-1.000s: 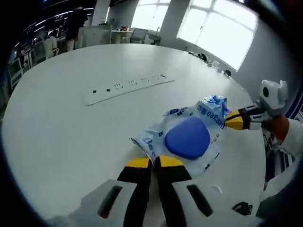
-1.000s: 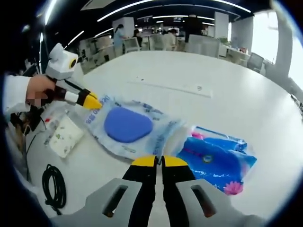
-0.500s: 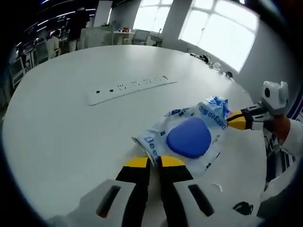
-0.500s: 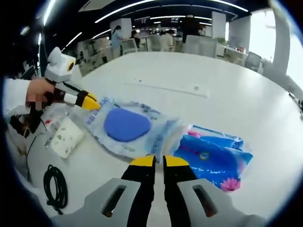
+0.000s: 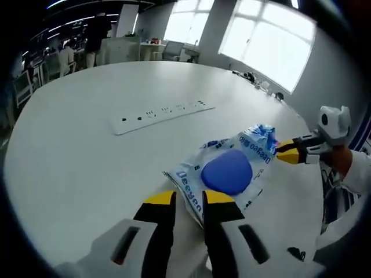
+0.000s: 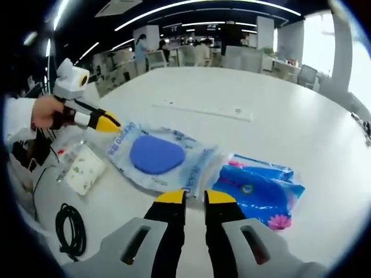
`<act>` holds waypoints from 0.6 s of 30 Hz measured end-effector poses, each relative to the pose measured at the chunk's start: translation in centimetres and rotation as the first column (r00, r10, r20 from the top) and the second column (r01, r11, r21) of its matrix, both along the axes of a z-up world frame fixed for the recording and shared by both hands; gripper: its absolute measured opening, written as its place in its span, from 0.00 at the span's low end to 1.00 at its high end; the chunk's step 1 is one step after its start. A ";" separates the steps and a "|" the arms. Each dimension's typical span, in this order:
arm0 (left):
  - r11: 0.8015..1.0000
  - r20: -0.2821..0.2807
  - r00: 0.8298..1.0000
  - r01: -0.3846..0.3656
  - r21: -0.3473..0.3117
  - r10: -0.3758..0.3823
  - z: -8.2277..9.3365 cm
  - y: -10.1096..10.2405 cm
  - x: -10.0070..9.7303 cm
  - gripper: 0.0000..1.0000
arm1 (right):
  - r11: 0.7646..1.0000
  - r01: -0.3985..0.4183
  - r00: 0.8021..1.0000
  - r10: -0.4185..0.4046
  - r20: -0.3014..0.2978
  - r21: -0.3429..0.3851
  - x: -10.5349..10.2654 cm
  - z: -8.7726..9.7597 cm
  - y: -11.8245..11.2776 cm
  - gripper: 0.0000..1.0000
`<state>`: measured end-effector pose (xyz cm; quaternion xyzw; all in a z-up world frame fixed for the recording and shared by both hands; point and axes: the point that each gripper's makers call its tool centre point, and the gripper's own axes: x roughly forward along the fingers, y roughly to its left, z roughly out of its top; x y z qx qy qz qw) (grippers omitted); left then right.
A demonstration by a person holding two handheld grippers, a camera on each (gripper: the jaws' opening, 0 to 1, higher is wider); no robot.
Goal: Arrange the tabletop items into an orderly group along one side of the table until the central work area is clear of visible clutter.
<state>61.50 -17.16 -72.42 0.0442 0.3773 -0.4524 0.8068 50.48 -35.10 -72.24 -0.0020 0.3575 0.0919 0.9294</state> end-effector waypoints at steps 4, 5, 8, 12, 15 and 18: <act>1.000 0.004 1.000 -0.006 -0.007 0.006 0.6 0.3 0.0 0.23 | 1.000 0.003 1.000 -0.003 0.008 0.004 -0.2 0.4 -0.1 0.14; 1.000 0.006 1.000 -0.009 -0.006 0.009 0.8 0.4 0.0 0.24 | 1.000 0.004 1.000 -0.004 0.008 0.003 -0.3 0.5 -0.1 0.15; 1.000 0.009 1.000 -0.017 -0.017 0.017 1.3 0.5 -0.1 0.30 | 1.000 0.007 1.000 -0.007 0.014 0.006 -0.4 0.8 -0.2 0.17; 1.000 0.016 1.000 -0.025 -0.019 0.025 1.9 0.9 -0.2 0.36 | 1.000 0.006 1.000 -0.006 0.017 0.008 -0.7 1.2 -0.2 0.20; 0.999 0.020 0.999 -0.035 -0.025 0.035 2.4 1.2 -0.2 0.40 | 1.000 0.008 1.000 -0.008 0.021 0.012 -0.9 1.4 -0.2 0.22; 0.998 0.023 0.999 -0.049 -0.032 0.049 3.0 1.5 -0.3 0.47 | 1.000 0.009 1.000 -0.009 0.028 0.017 -1.0 1.8 -0.2 0.25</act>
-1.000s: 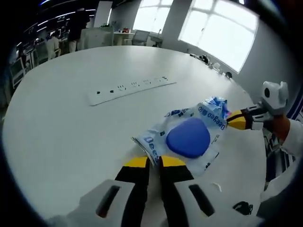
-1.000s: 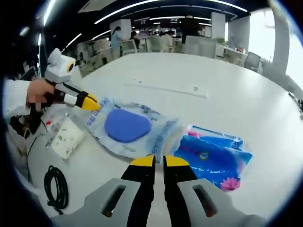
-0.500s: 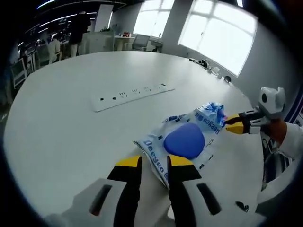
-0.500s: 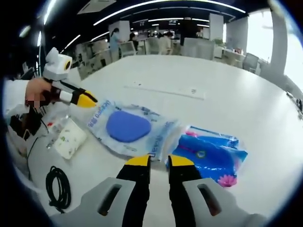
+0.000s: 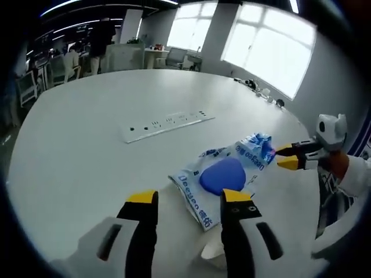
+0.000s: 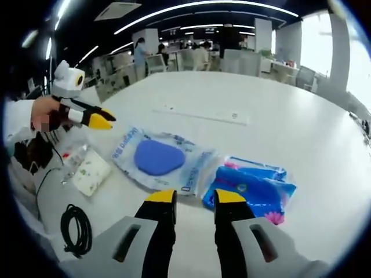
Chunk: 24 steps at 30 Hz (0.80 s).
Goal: Arrange the tabletop items into an orderly group along one side of the table until the central work area is clear of visible clutter.
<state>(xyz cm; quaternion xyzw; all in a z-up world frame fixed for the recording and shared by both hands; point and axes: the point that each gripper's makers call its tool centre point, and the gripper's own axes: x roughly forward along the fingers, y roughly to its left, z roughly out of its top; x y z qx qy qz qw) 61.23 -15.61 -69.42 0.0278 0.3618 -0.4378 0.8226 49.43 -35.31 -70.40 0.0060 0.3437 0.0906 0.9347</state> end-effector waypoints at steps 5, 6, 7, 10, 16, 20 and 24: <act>0.999 0.001 1.000 -0.031 -0.033 0.031 1.4 0.7 0.1 0.55 | 1.000 0.000 1.000 0.000 0.009 0.012 -0.2 0.6 0.0 0.29; 0.998 0.000 0.999 -0.040 -0.041 0.040 1.8 1.0 0.0 0.57 | 1.000 0.001 1.000 -0.001 0.013 0.017 -0.3 0.8 0.0 0.30; 0.998 0.002 0.999 -0.045 -0.045 0.045 2.0 1.1 0.0 0.59 | 1.000 0.002 1.000 -0.002 0.013 0.019 -0.3 0.9 0.0 0.31; 0.998 0.004 0.999 -0.053 -0.044 0.054 2.4 1.7 -0.2 0.62 | 1.000 -0.002 1.000 0.002 0.017 0.026 -0.5 1.3 0.1 0.34; 0.995 0.001 0.997 -0.081 -0.054 0.081 3.1 3.1 -0.7 0.67 | 0.999 -0.010 1.000 0.009 0.026 0.039 -0.8 2.1 0.5 0.38; 0.994 0.004 0.995 -0.096 -0.059 0.096 3.7 3.9 -1.1 0.70 | 0.999 -0.014 0.999 0.013 0.032 0.045 -0.9 2.6 0.7 0.41; 0.992 0.020 0.994 -0.106 -0.062 0.108 4.4 4.8 -1.5 0.73 | 0.999 -0.017 0.999 0.016 0.037 0.047 -1.2 3.1 1.1 0.43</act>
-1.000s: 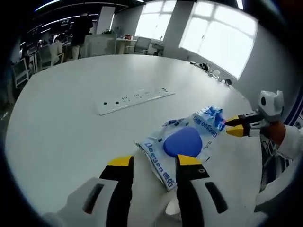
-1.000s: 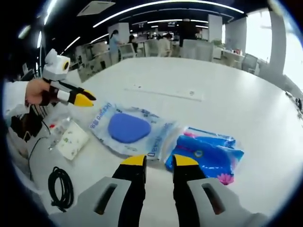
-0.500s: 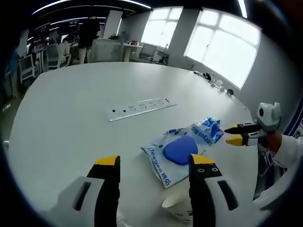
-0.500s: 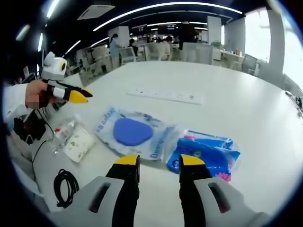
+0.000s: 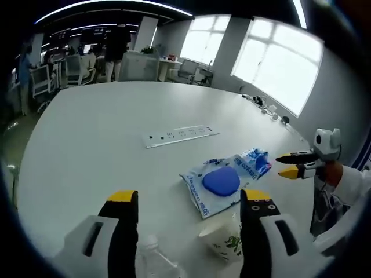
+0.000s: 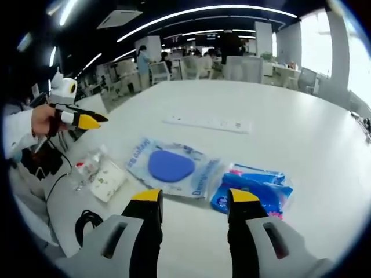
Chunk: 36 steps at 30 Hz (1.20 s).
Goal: Arrange the tabletop items into an orderly group along one side of the table until the central work area is clear of visible clutter.
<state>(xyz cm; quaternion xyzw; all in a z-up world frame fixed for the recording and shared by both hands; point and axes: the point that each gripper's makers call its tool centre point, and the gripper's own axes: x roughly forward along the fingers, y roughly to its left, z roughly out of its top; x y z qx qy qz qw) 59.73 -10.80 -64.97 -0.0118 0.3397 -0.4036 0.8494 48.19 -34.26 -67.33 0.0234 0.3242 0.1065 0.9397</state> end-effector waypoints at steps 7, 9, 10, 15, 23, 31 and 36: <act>1.000 0.021 0.999 -0.030 -0.002 0.030 1.1 1.6 -0.9 0.78 | 1.000 -0.014 1.000 0.014 0.005 0.004 -0.6 0.6 0.8 0.45; 0.999 0.023 0.999 -0.043 0.000 0.043 1.2 2.2 -1.4 0.80 | 1.000 -0.018 1.000 0.018 0.009 0.004 -0.8 0.8 1.1 0.46; 0.999 0.023 0.998 -0.054 -0.004 0.054 1.4 2.5 -1.8 0.81 | 1.000 -0.020 1.000 0.020 0.009 0.004 -0.9 0.9 1.2 0.46; 0.997 0.032 0.996 -0.081 -0.015 0.082 2.1 3.6 -3.1 0.84 | 0.999 -0.031 0.999 0.031 0.013 0.005 -1.6 1.3 2.0 0.46; 0.991 0.047 0.990 -0.132 -0.021 0.133 3.1 5.7 -5.1 0.87 | 0.999 -0.045 0.999 0.044 0.022 0.015 -2.8 2.0 3.0 0.46; 0.989 0.061 0.987 -0.148 -0.026 0.150 4.0 6.9 -7.7 0.87 | 0.998 -0.065 0.997 0.065 0.038 0.011 -4.0 3.1 4.0 0.46; 0.985 0.063 0.983 -0.169 -0.032 0.170 4.2 7.7 -9.4 0.88 | 0.997 -0.078 0.996 0.078 0.041 0.006 -4.9 3.5 4.6 0.45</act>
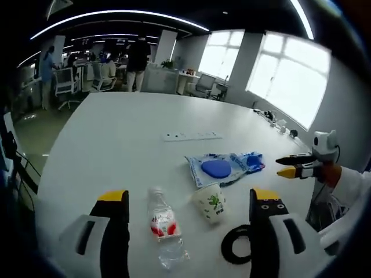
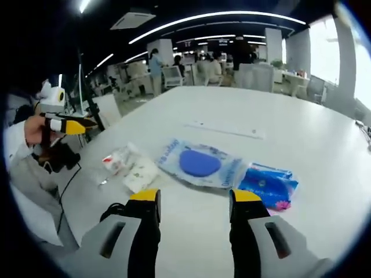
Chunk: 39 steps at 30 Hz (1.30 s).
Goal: Arrange the tabletop items into an orderly group along one side of the table until the central work area is clear of visible clutter.
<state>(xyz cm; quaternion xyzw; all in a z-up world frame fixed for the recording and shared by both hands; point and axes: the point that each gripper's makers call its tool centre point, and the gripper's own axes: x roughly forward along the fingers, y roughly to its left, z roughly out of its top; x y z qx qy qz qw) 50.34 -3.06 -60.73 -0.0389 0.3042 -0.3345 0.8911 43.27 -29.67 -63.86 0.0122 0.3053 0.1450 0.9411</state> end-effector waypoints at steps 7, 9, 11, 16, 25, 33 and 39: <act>1.000 0.004 1.000 -0.013 0.011 0.013 -0.1 0.9 -2.5 0.86 | 1.000 -0.013 1.000 0.013 0.007 0.004 -1.4 0.5 1.0 0.45; 1.000 0.005 1.000 -0.016 0.004 0.016 0.0 1.0 -3.3 0.86 | 1.000 -0.017 1.000 0.017 0.008 0.001 -1.8 0.5 1.2 0.45; 1.000 0.007 1.000 -0.012 0.009 0.012 0.0 1.0 -4.1 0.86 | 1.000 -0.017 1.000 0.017 0.013 -0.003 -2.2 0.7 1.5 0.44; 1.000 0.004 1.000 -0.011 0.017 0.011 -0.4 1.4 -6.0 0.86 | 0.999 -0.032 0.999 0.032 0.013 0.000 -3.1 0.8 2.5 0.44; 1.000 -0.010 1.000 -0.010 0.023 0.010 -1.6 1.3 -9.1 0.85 | 0.998 -0.064 0.998 0.064 0.004 0.002 -4.5 0.2 4.1 0.44; 1.000 -0.046 0.999 -0.007 0.015 0.008 -3.2 0.3 -11.6 0.85 | 0.995 -0.100 0.995 0.100 -0.025 0.008 -5.9 -1.1 5.6 0.43; 1.000 -0.078 0.997 0.014 0.013 -0.013 -4.6 -0.8 -12.9 0.84 | 0.992 -0.126 0.991 0.127 -0.053 0.013 -6.7 -2.4 6.7 0.44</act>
